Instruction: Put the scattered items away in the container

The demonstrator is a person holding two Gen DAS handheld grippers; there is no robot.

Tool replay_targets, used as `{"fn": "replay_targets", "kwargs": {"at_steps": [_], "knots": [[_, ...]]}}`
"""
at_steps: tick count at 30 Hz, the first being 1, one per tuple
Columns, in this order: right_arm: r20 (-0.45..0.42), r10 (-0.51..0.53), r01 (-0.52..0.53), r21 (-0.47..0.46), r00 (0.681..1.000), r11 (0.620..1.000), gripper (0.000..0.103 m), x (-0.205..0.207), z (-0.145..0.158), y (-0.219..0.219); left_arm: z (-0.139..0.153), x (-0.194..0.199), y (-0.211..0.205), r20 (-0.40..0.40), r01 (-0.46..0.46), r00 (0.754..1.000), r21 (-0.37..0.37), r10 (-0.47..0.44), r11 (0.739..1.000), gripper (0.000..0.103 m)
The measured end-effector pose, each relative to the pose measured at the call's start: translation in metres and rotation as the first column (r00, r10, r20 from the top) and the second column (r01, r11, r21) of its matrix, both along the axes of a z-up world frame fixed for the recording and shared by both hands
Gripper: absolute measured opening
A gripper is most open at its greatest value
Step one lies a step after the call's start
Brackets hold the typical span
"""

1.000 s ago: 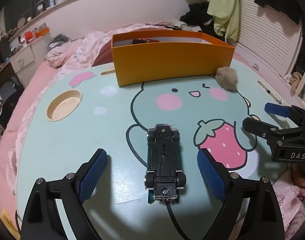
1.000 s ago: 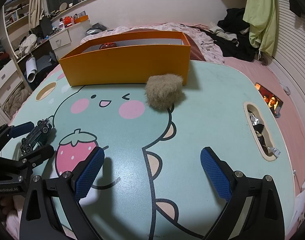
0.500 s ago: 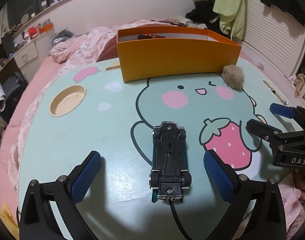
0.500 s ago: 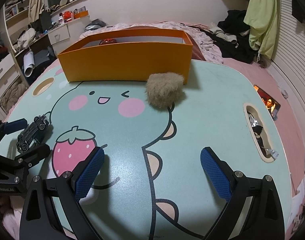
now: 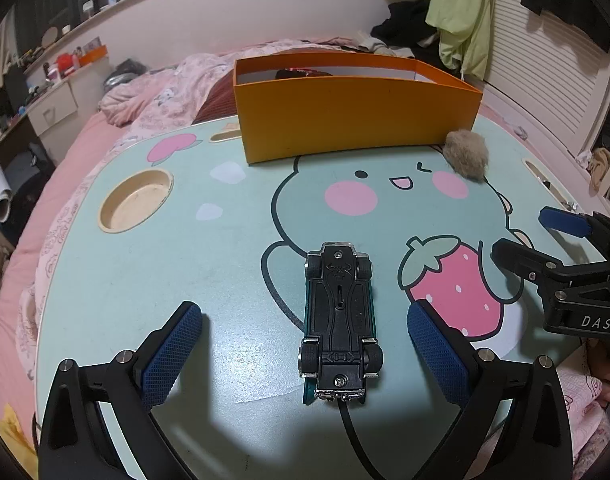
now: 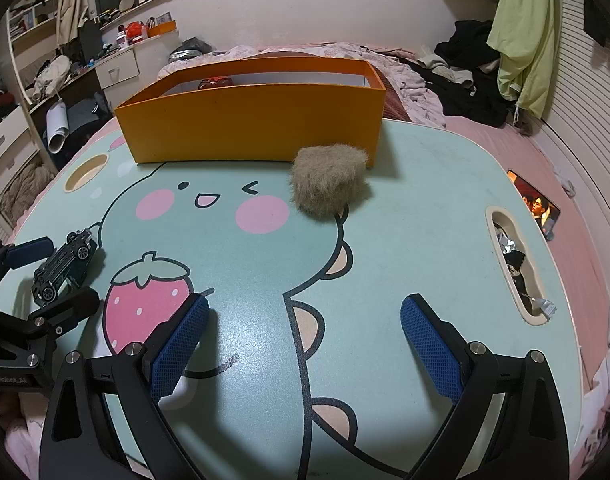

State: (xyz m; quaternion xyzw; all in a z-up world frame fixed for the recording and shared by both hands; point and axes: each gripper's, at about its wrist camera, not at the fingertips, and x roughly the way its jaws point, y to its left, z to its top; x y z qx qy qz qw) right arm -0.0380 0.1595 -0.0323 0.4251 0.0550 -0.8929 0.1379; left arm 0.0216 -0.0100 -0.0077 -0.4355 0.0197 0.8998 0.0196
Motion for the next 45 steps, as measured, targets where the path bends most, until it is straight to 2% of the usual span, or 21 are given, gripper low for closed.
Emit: {"fn": "replay_targets", "kwargs": {"at_steps": [16,23,27,28,29,30,31,34,37,43,44,45], "knots": [[0.034,-0.008,0.008,0.02,0.999,1.0,0.098,-0.012,0.007,-0.004,0.0,0.0,0.0,0.0,0.002,1.0,0.006,-0.002,1.0,0.103],[-0.012,-0.088,0.088,0.046,0.996,0.995,0.098,-0.06,0.03,-0.006,0.0,0.0,0.0,0.0,0.002,1.0,0.007,-0.002,1.0,0.102],[0.048,-0.111,0.108,0.059,0.993,0.992,0.098,-0.098,0.021,-0.01,0.0,0.0,0.0,-0.001,0.002,1.0,0.007,-0.002,1.0,0.102],[0.058,-0.099,0.095,0.054,0.993,0.994,0.092,-0.104,0.018,-0.012,0.0,0.0,0.0,-0.001,0.002,1.0,0.007,-0.002,1.0,0.102],[0.059,-0.082,0.079,0.055,0.995,0.995,0.08,-0.107,0.015,-0.014,0.0,0.0,0.0,0.0,0.002,1.0,0.007,-0.002,1.0,0.102],[0.061,-0.067,0.062,0.075,0.996,0.995,0.045,-0.109,0.012,-0.018,0.0,0.0,0.0,-0.001,0.002,1.0,0.007,-0.002,1.0,0.102],[0.063,-0.056,0.05,0.091,0.996,0.995,0.038,-0.109,0.009,-0.02,0.0,0.0,0.0,-0.001,0.002,1.0,0.008,-0.002,1.0,0.102],[0.058,-0.008,0.006,0.038,0.998,0.999,0.038,-0.093,0.013,-0.018,0.0,0.0,0.0,-0.001,0.001,1.0,0.007,-0.001,1.0,0.102],[0.02,0.054,-0.054,0.006,0.998,0.999,0.038,-0.06,0.023,-0.017,0.0,0.0,0.0,-0.001,0.001,1.0,0.007,-0.001,1.0,0.103],[-0.03,0.197,-0.199,-0.128,0.98,0.972,0.041,0.01,0.034,0.003,0.0,0.0,0.0,-0.001,0.001,1.0,0.007,-0.001,1.0,0.103],[-0.032,0.21,-0.213,-0.135,0.977,0.968,0.044,0.017,0.03,0.005,0.0,0.0,-0.001,-0.001,0.001,1.0,0.008,-0.001,1.0,0.103],[-0.032,0.213,-0.215,-0.126,0.977,0.968,0.057,0.021,0.025,0.005,0.0,0.0,0.0,-0.001,0.001,1.0,0.008,-0.001,1.0,0.103]]}}
